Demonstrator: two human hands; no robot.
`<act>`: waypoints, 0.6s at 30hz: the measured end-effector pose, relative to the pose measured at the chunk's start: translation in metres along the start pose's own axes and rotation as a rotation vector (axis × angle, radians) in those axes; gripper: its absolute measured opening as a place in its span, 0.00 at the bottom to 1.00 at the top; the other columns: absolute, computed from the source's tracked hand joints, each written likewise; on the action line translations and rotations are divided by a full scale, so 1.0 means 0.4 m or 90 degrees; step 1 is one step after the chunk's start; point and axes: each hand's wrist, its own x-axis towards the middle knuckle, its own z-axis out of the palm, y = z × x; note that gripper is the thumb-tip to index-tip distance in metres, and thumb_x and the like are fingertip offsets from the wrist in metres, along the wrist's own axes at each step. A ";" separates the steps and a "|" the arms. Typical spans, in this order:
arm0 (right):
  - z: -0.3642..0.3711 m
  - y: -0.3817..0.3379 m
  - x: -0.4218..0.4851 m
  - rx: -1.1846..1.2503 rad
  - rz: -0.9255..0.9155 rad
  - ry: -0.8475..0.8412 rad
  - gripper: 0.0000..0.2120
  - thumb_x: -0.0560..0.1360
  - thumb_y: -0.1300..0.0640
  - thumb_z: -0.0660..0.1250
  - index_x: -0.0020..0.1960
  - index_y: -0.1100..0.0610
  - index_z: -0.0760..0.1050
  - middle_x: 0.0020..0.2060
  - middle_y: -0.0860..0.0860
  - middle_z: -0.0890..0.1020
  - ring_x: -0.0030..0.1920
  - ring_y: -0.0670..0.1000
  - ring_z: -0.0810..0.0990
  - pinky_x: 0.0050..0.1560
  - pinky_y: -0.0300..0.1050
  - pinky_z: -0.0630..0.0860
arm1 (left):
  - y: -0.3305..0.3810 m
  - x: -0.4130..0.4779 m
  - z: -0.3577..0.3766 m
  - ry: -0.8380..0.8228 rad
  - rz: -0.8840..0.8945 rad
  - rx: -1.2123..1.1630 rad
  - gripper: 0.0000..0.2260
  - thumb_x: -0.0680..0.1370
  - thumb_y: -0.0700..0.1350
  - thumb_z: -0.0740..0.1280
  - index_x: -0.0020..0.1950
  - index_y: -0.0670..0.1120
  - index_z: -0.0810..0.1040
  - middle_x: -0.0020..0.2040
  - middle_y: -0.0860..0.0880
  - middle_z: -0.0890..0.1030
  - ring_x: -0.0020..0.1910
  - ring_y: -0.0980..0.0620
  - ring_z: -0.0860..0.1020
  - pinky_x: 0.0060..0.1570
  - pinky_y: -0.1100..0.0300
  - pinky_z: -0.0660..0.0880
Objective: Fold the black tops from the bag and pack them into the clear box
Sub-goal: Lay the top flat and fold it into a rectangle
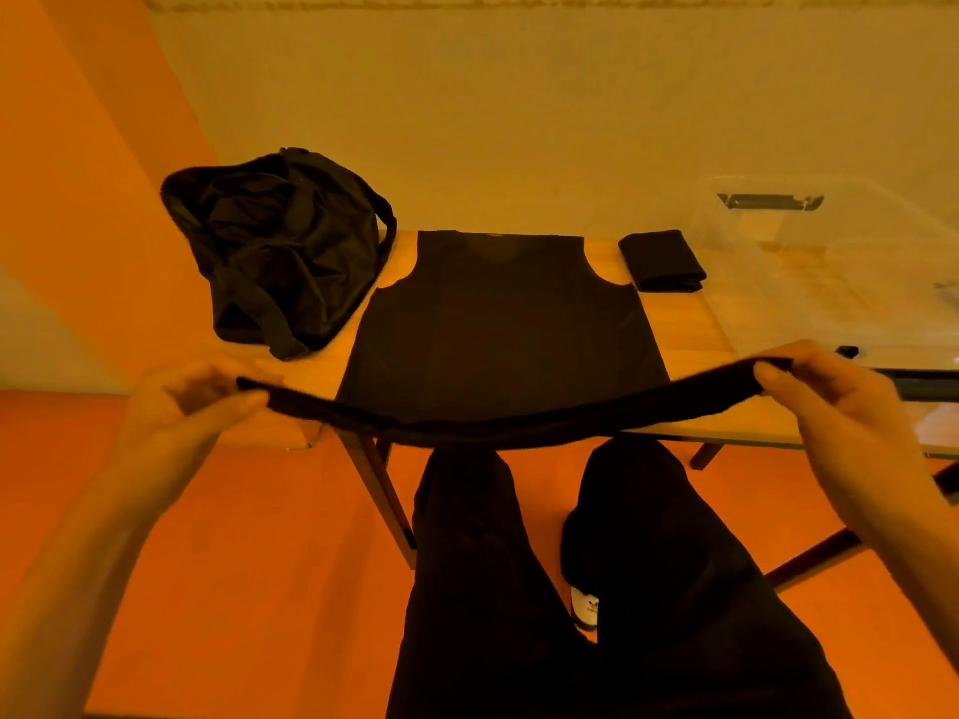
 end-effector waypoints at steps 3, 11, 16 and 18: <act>0.057 0.015 0.119 0.023 0.055 0.078 0.07 0.82 0.55 0.64 0.50 0.50 0.81 0.43 0.47 0.84 0.48 0.43 0.82 0.54 0.41 0.75 | 0.008 0.099 0.062 0.053 -0.045 0.009 0.14 0.68 0.64 0.78 0.44 0.57 0.84 0.38 0.49 0.79 0.41 0.51 0.76 0.48 0.55 0.70; 0.201 0.147 0.438 -0.137 0.150 0.171 0.17 0.82 0.47 0.63 0.37 0.54 0.69 0.32 0.51 0.71 0.33 0.49 0.69 0.38 0.48 0.67 | -0.161 0.391 0.194 0.181 -0.163 0.131 0.07 0.81 0.46 0.69 0.43 0.48 0.78 0.29 0.58 0.78 0.30 0.63 0.76 0.36 0.67 0.72; 0.227 0.204 0.596 -0.334 0.130 0.153 0.21 0.83 0.50 0.62 0.33 0.58 0.67 0.28 0.52 0.69 0.30 0.52 0.68 0.33 0.47 0.62 | -0.223 0.522 0.218 0.241 -0.154 0.324 0.09 0.81 0.52 0.68 0.47 0.47 0.79 0.39 0.48 0.81 0.40 0.52 0.80 0.48 0.51 0.78; 0.240 0.212 0.639 -0.367 0.122 0.151 0.20 0.82 0.48 0.63 0.36 0.59 0.73 0.28 0.52 0.72 0.31 0.51 0.71 0.33 0.46 0.63 | -0.228 0.564 0.232 0.241 -0.137 0.404 0.10 0.82 0.52 0.67 0.47 0.46 0.79 0.39 0.46 0.80 0.40 0.49 0.79 0.49 0.50 0.77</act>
